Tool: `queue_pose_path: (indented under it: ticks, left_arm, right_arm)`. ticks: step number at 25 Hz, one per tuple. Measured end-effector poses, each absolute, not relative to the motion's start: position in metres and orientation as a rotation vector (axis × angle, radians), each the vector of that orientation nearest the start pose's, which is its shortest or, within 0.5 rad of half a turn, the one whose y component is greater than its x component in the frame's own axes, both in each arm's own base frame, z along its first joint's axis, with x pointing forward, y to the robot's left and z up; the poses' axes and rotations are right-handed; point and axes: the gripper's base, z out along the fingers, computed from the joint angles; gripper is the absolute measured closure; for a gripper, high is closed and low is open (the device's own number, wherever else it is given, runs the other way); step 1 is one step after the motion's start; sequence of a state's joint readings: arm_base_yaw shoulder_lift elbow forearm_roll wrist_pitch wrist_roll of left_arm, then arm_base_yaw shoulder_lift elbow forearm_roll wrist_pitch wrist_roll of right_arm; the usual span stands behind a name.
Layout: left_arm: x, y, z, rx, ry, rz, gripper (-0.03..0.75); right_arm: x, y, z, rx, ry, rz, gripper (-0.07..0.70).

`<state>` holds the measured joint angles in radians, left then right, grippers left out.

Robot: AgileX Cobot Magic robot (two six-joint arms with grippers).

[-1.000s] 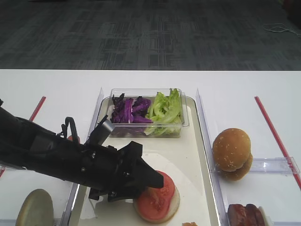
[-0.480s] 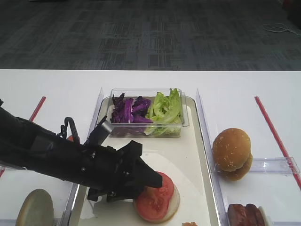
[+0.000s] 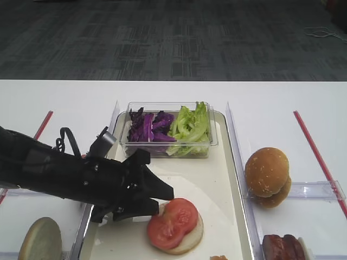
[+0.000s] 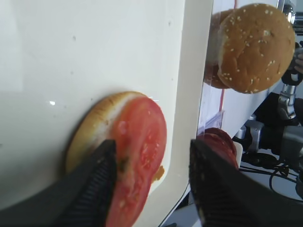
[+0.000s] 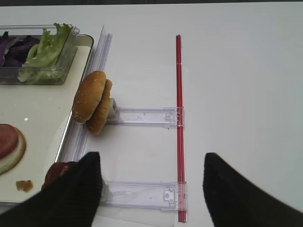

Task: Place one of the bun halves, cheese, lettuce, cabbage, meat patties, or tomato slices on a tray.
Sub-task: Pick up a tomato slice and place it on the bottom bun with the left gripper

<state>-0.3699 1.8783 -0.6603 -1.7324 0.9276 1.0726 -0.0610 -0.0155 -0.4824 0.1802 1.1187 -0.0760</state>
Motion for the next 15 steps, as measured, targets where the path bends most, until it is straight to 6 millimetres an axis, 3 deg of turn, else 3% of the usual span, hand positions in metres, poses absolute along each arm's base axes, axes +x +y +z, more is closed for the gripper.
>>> queue_pose_path:
  ticks: [15]
  left_arm:
    - [0.245, -0.159, 0.1199, -0.147, 2.649, -1.578, 0.347]
  right_arm:
    - [-0.0076, 0.0152, 0.2688, -0.03, 2.093, 0.135, 0.163]
